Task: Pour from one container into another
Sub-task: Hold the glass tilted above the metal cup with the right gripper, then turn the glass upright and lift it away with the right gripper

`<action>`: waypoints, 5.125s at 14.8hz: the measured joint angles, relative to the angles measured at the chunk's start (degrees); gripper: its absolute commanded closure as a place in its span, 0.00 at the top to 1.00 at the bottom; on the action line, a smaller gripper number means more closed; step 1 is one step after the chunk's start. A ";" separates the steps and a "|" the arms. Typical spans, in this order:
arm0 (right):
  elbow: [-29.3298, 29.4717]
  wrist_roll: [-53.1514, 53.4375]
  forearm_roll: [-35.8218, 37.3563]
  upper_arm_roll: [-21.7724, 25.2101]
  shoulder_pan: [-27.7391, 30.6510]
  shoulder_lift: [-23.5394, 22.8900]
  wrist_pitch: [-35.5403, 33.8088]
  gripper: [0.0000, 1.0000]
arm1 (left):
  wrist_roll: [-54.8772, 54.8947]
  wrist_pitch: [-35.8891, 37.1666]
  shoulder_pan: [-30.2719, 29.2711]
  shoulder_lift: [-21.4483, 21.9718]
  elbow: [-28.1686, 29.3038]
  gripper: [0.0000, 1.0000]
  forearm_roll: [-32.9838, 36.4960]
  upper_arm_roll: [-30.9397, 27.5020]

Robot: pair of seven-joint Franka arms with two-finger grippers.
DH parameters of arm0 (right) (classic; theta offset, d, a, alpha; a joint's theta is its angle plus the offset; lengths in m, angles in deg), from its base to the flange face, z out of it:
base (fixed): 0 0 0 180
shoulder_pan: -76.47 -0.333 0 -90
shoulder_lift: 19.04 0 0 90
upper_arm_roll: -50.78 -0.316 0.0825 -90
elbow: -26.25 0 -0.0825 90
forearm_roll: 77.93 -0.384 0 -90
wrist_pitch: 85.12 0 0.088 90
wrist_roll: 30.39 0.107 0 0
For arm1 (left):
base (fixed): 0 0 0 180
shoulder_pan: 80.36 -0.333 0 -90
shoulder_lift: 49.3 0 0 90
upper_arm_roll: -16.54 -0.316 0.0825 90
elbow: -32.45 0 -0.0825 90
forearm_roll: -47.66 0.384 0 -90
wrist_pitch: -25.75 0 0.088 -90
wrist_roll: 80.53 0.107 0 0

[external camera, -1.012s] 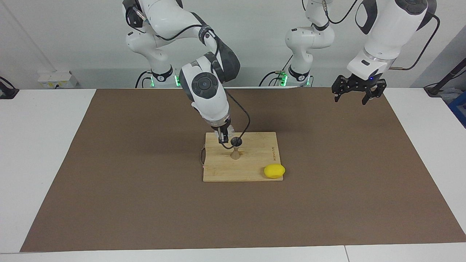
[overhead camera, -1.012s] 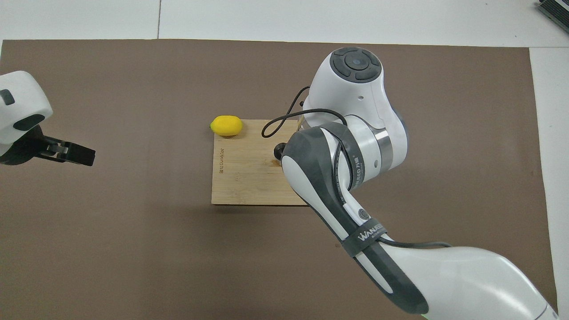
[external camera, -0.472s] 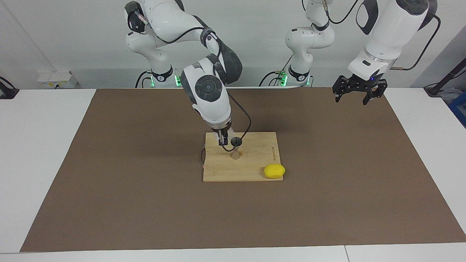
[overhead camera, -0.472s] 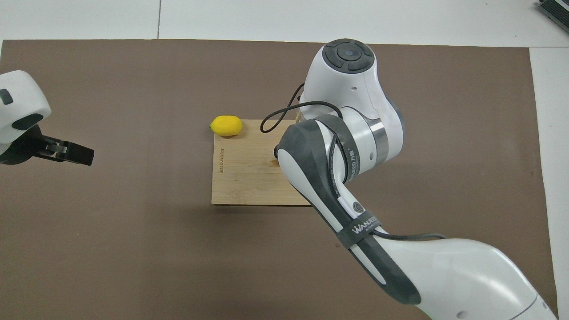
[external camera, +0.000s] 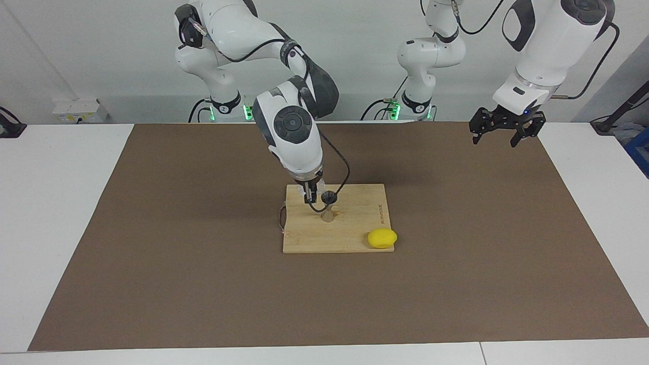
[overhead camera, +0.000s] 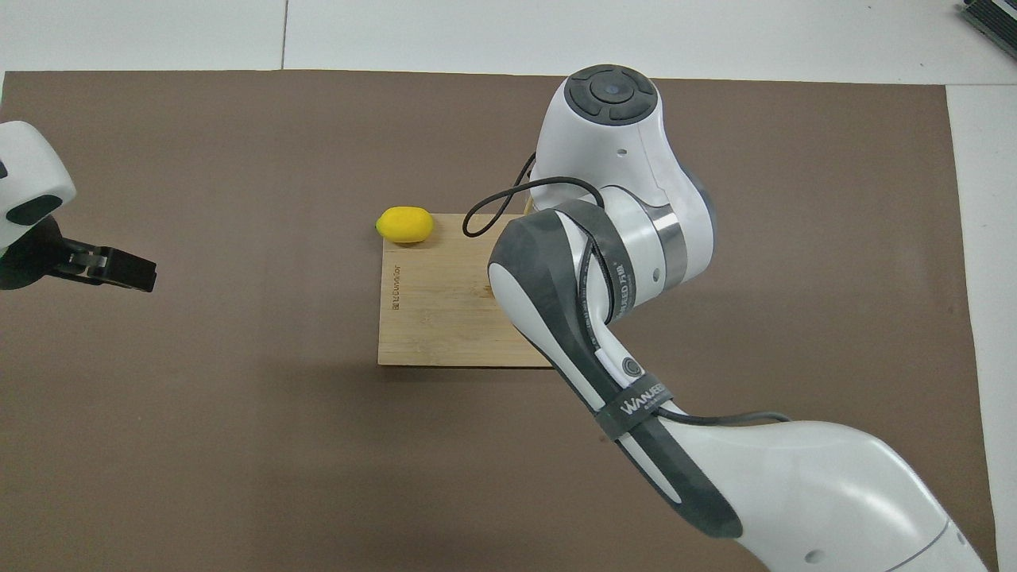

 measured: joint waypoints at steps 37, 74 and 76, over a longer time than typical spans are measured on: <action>5.43 0.27 2.84 -0.51 -1.54 -3.33 -3.60 0.00 | -7.63 -0.03 -0.29 0.01 -0.72 1.00 -0.61 0.27; 1.47 -7.58 -16.29 -0.52 8.65 0.92 5.46 0.00 | -7.63 0.08 -0.43 0.10 -0.72 1.00 -0.71 0.18; 0.43 -10.78 -18.54 -0.53 11.70 1.72 5.46 0.00 | -7.63 0.08 -0.43 0.11 -0.72 1.00 -0.71 0.18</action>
